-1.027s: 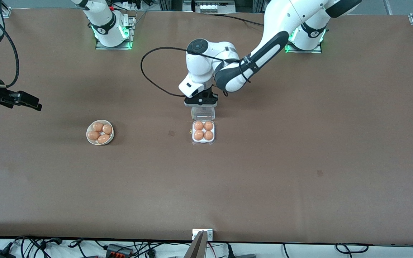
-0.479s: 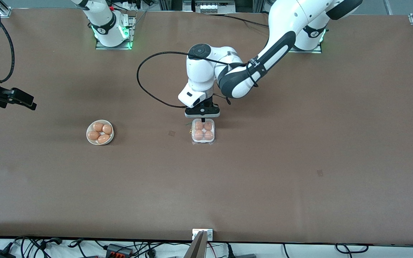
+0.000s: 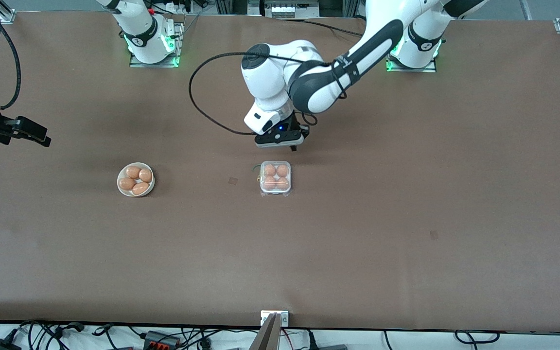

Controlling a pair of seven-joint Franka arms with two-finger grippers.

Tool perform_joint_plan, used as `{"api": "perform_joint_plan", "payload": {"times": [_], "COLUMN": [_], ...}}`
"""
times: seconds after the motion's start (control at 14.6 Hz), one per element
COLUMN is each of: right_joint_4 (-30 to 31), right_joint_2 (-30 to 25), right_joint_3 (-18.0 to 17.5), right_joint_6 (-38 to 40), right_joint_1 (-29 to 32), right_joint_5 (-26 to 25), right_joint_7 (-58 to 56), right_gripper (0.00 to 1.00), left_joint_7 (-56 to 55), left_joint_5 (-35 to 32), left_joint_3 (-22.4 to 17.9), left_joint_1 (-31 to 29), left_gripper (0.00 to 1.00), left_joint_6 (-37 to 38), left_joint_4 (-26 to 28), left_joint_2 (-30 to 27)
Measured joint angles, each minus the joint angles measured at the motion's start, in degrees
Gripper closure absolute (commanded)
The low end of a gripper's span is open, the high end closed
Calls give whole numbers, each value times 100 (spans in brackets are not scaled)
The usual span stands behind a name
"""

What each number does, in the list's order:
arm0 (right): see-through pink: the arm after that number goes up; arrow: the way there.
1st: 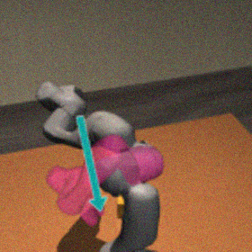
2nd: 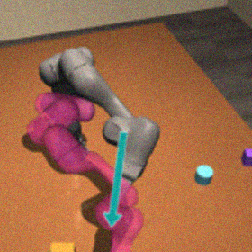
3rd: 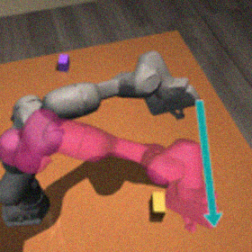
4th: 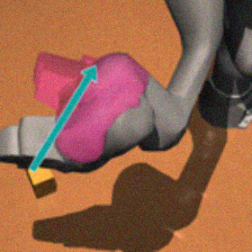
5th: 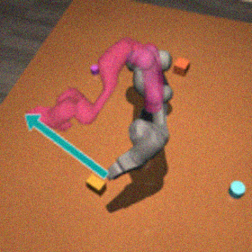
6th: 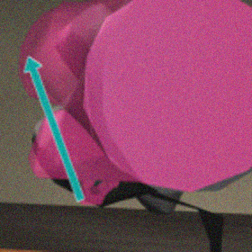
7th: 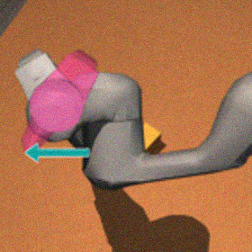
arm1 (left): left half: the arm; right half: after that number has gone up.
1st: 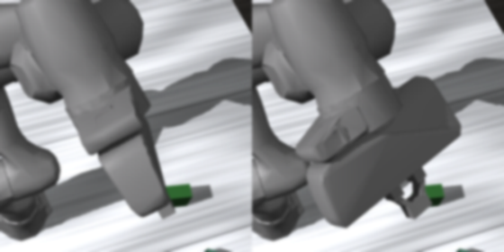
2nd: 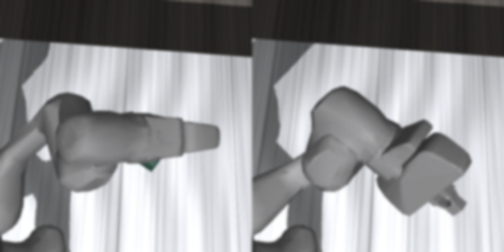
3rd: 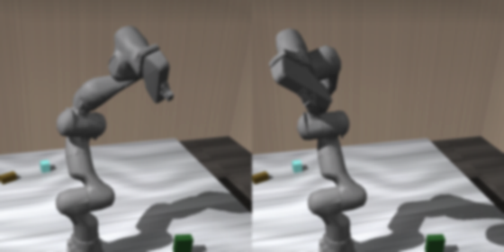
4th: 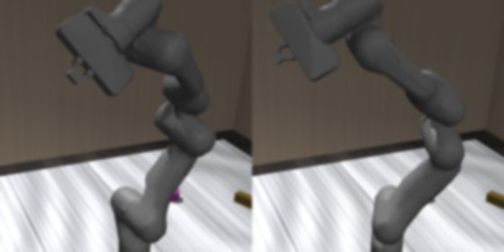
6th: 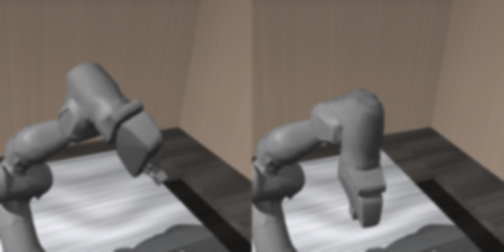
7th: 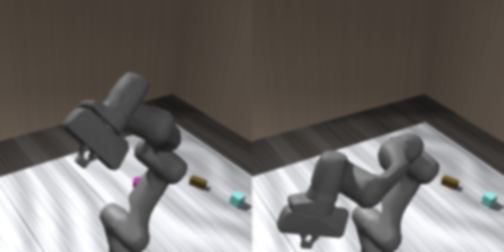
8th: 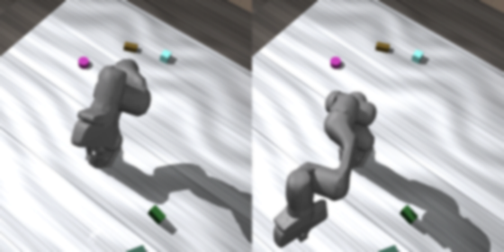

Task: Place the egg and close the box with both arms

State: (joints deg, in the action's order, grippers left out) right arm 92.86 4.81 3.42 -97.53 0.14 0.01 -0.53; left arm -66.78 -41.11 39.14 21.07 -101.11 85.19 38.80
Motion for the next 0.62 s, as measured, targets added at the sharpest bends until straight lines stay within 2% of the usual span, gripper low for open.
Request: {"api": "perform_joint_plan", "payload": {"times": [0.41,0.62], "right_joint_4": [0,0], "right_joint_2": [0,0], "right_joint_3": [-116,-171], "right_joint_6": [0,0], "right_joint_1": [209,215], "right_joint_5": [0,0], "right_joint_7": [-5,-5], "right_gripper": [0,0], "left_joint_7": [2723,4112], "left_joint_5": [275,366], "left_joint_3": [11,16], "left_joint_1": [-192,-491], "left_gripper": [96,95], "left_joint_6": [1537,1894], "left_joint_4": [-259,-339], "left_joint_2": [-58,-76]}}
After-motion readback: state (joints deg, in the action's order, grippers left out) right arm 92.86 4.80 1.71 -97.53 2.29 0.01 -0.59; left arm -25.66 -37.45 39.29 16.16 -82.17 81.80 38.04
